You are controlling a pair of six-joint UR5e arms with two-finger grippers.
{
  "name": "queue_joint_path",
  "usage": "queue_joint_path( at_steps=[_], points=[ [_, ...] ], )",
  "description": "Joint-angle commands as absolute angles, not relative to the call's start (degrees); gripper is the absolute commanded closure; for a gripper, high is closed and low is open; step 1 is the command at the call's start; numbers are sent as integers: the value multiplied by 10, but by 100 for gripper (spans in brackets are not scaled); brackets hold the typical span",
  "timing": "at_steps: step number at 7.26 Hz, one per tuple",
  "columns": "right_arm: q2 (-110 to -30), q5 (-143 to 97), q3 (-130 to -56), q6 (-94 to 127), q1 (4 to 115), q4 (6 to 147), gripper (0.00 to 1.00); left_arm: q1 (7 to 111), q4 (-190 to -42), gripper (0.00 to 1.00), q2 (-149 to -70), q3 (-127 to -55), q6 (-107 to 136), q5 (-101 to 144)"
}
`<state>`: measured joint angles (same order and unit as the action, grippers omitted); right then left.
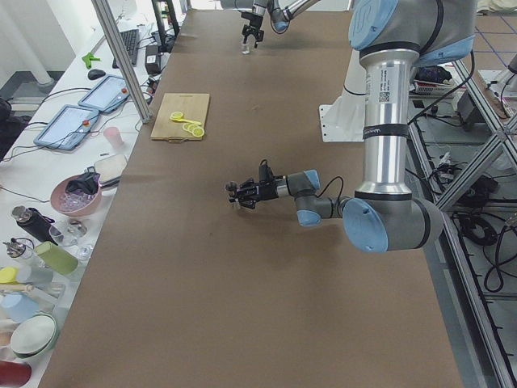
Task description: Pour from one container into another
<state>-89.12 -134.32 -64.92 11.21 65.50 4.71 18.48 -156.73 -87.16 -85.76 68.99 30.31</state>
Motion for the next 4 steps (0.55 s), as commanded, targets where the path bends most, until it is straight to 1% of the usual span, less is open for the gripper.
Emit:
queue_joint_path(
  at_steps=[1,2,4],
  points=[
    [-917,-1365,-653,116,685,51,0,183,-1567,100,-884,-839,690,302],
    [-928,-1366,-657,116,699,59,0,183,-1567,100,-887,-838,690,303],
    [-942,-1420,-671,116,732,152,0,183,-1568,99,-887,-838,690,303]
  ],
)
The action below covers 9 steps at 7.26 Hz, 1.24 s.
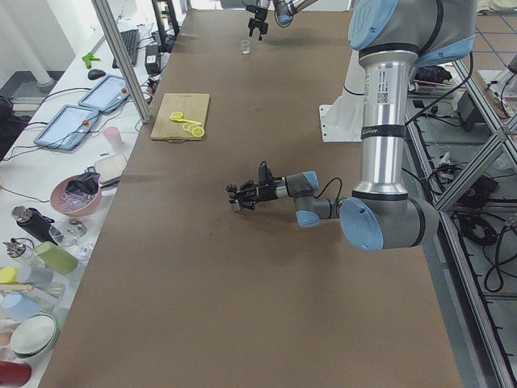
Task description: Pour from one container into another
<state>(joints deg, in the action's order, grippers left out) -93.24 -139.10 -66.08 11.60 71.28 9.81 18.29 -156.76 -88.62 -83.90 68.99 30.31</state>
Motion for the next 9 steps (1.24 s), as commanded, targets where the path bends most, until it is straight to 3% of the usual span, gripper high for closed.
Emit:
queue_joint_path(
  at_steps=[1,3,6,7,8,9],
  points=[
    [-960,-1436,-713,116,740,234,0,183,-1569,94,-887,-838,690,305],
    [-1007,-1438,-851,116,744,422,0,183,-1569,92,-888,-839,690,306],
    [-1013,-1385,-1046,109,744,767,0,183,-1570,69,-888,-839,690,308],
    [-1009,-1368,-1071,107,746,842,0,182,-1569,47,-888,-838,690,308],
    [-1009,-1363,-1084,106,776,912,0,182,-1569,1,-888,-839,689,309],
    [-1026,-1343,-1101,106,805,931,0,182,-1569,2,-888,-839,688,309]
  ],
)
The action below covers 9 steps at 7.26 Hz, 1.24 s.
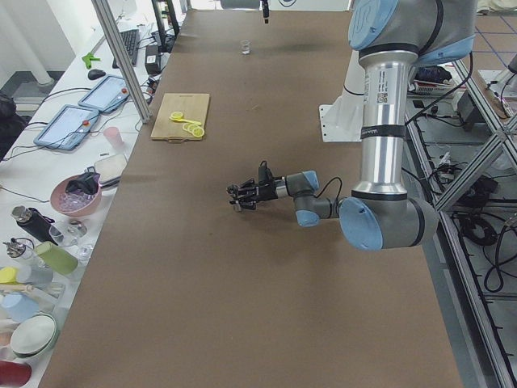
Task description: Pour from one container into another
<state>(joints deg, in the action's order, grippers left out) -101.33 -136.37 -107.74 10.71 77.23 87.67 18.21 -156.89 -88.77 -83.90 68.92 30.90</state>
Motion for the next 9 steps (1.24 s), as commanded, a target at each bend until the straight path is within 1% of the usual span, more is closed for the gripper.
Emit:
queue_joint_path(
  at_steps=[1,2,5,7,9],
  points=[
    [-1047,-1339,-1100,105,857,945,0,182,-1569,2,-888,-840,688,309],
    [-1059,-1325,-1101,105,880,947,0,182,-1569,2,-888,-840,688,309],
    [-1062,-1264,-1097,104,881,966,0,181,-1568,2,-886,-855,685,309],
    [-1063,-1267,-1107,98,889,969,0,183,-1569,2,-869,-889,661,310],
    [-1067,-1280,-1121,98,889,969,0,183,-1569,2,-833,-934,657,322]
  ],
)
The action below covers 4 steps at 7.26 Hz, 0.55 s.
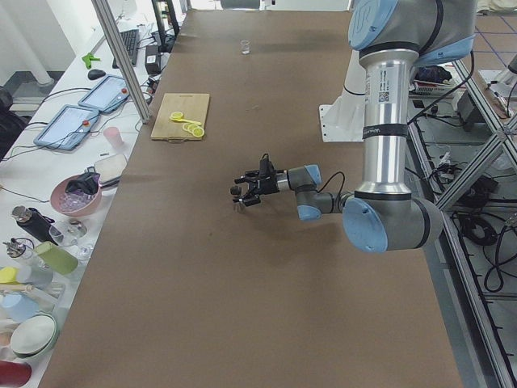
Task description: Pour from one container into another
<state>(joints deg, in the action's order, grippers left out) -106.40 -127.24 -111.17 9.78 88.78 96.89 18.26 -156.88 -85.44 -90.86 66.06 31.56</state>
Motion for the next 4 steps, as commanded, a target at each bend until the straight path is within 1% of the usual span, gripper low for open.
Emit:
queue_joint_path(
  at_steps=[1,2,4],
  points=[
    [-1067,-1281,-1115,101,888,965,0,183,-1568,2,-813,-958,654,323],
    [-1063,-1282,-1109,102,888,966,0,183,-1569,2,-798,-982,631,327],
    [-1059,-1293,-1106,98,889,963,0,197,-1565,2,-795,-1017,614,380]
  ],
)
